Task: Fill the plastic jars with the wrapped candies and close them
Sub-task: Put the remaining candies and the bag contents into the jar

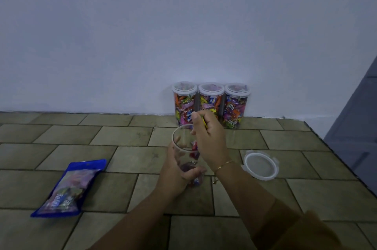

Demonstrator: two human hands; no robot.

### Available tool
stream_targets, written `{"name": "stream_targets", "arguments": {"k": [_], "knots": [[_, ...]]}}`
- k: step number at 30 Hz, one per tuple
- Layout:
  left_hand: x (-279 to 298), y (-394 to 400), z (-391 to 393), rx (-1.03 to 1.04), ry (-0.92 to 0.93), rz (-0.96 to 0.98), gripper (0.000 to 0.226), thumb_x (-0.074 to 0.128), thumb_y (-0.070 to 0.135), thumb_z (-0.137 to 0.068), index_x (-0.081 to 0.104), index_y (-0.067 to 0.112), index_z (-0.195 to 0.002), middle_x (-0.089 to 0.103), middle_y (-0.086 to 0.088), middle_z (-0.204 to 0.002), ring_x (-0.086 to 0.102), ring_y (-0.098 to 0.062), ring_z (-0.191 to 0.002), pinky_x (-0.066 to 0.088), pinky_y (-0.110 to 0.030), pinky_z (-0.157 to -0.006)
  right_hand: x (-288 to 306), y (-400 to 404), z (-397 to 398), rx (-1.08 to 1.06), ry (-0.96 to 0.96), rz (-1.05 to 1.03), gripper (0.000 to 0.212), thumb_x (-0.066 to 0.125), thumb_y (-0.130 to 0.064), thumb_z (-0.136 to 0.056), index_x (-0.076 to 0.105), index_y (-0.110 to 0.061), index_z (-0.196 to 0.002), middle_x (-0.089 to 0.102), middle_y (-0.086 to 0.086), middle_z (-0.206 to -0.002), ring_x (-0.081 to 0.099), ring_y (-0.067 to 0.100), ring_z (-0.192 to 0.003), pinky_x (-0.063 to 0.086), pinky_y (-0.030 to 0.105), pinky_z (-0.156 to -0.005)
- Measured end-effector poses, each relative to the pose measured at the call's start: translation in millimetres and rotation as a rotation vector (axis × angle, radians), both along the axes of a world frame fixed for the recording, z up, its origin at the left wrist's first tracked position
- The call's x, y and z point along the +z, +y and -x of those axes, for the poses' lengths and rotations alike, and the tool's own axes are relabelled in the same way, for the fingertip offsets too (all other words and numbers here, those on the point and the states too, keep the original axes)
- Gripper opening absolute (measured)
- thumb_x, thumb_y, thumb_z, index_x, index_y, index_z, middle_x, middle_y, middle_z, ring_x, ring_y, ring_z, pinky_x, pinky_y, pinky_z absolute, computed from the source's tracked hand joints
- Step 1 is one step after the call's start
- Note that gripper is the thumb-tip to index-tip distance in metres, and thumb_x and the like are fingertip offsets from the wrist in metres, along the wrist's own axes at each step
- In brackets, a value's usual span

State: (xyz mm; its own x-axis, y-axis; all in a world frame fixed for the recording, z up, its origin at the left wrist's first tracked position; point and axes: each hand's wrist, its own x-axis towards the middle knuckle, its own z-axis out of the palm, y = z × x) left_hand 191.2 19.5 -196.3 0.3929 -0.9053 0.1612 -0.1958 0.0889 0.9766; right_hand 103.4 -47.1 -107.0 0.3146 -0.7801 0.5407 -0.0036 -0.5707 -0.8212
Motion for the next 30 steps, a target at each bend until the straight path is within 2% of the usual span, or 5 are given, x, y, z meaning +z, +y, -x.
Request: {"name": "stream_targets", "arguments": {"k": [6,15,20,24,30], "knots": [[-3,0,-1,0.039,-0.045,-0.004,0.101,0.085,0.059,-0.046,0.026,0.052,-0.128,0.048,0.008,-0.133,0.044,-0.009,-0.128,0.045,-0.038,-0.103,-7,2,1,0.031,-0.062,0.009,0.029,0.037,-0.045,-0.092,0.052,-0.023,-0.082,0.053,0.002,-0.069,0.052,0.02,-0.066,0.044,0.038,-0.064],[-3,1,-2,0.031,-0.084,-0.017,0.101,0.085,0.057,-0.051,0.03,0.041,-0.134,0.048,0.006,-0.133,0.046,-0.013,-0.128,0.048,-0.046,-0.099,-23,3,3,-0.021,0.009,0.14,0.044,0.033,-0.039,-0.096,0.065,-0.01,-0.086,0.066,0.0,-0.082,0.06,0.015,-0.082,0.049,0.04,-0.071],[-5,1,-3,0.018,-0.087,0.007,0.092,0.086,0.029,-0.06,0.03,0.044,-0.131,0.049,0.013,-0.131,0.048,-0.002,-0.124,0.048,-0.024,-0.096,-23,4,3,-0.057,0.002,0.203,0.042,0.035,-0.035,-0.094,0.066,-0.008,-0.085,0.063,0.002,-0.08,0.059,0.017,-0.079,0.049,0.042,-0.068],[-4,0,-1,0.026,-0.082,0.038,0.09,0.082,0.039,-0.056,0.028,0.05,-0.127,0.048,0.011,-0.132,0.048,-0.002,-0.124,0.045,-0.015,-0.091,-24,5,3,-0.049,-0.005,0.218,0.041,0.037,-0.034,-0.094,0.065,-0.006,-0.085,0.061,0.004,-0.08,0.057,0.016,-0.079,0.049,0.04,-0.066],[1,-6,-4,0.047,-0.046,0.058,0.091,0.09,0.024,-0.049,0.037,0.037,-0.121,0.053,0.022,-0.117,0.051,0.016,-0.109,0.041,-0.005,-0.086,-6,-2,8,0.11,-0.314,-0.314,0.031,0.042,-0.022,-0.099,0.066,-0.008,-0.087,0.069,0.004,-0.088,0.065,0.011,-0.083,0.052,0.026,-0.075]]}}
